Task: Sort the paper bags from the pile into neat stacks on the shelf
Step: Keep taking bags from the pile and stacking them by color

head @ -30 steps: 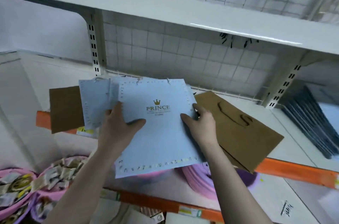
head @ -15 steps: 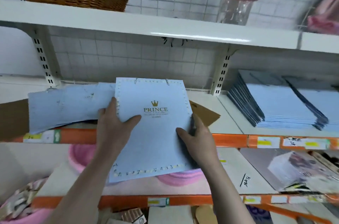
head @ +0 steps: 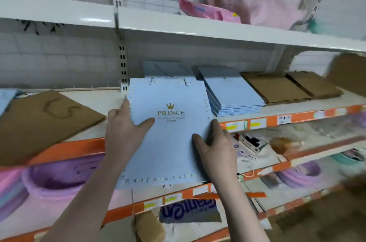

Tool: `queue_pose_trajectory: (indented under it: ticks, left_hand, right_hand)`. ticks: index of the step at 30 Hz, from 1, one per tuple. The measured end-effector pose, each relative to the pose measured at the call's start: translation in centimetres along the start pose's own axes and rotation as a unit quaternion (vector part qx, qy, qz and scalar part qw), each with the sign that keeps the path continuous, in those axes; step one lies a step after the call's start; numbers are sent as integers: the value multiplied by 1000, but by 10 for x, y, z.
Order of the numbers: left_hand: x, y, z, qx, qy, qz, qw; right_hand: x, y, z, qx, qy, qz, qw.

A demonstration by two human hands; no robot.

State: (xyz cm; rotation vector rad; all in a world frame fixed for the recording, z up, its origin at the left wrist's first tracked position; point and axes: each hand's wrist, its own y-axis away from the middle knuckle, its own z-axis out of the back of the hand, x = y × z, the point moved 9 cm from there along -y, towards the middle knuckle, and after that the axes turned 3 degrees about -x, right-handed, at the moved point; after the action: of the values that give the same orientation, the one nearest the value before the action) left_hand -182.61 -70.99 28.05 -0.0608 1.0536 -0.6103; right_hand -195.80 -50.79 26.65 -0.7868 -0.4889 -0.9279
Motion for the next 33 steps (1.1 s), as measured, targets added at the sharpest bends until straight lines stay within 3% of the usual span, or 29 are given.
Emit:
queue_pose_trajectory:
  ticks: [6,21,33]
  left_hand:
    - [-72,-2,-96,38,-43,-53,997]
    - [-161,-106,-278,56,-142,-109,982]
    - [-166,-144,-348,49,-165,-63,983]
  right_hand:
    - [-77,-44,52,-64,31,-45,996]
    - [-167,-231,68,-102,121,-40,987]
    - [-210,-337,36,-24,146,11,989]
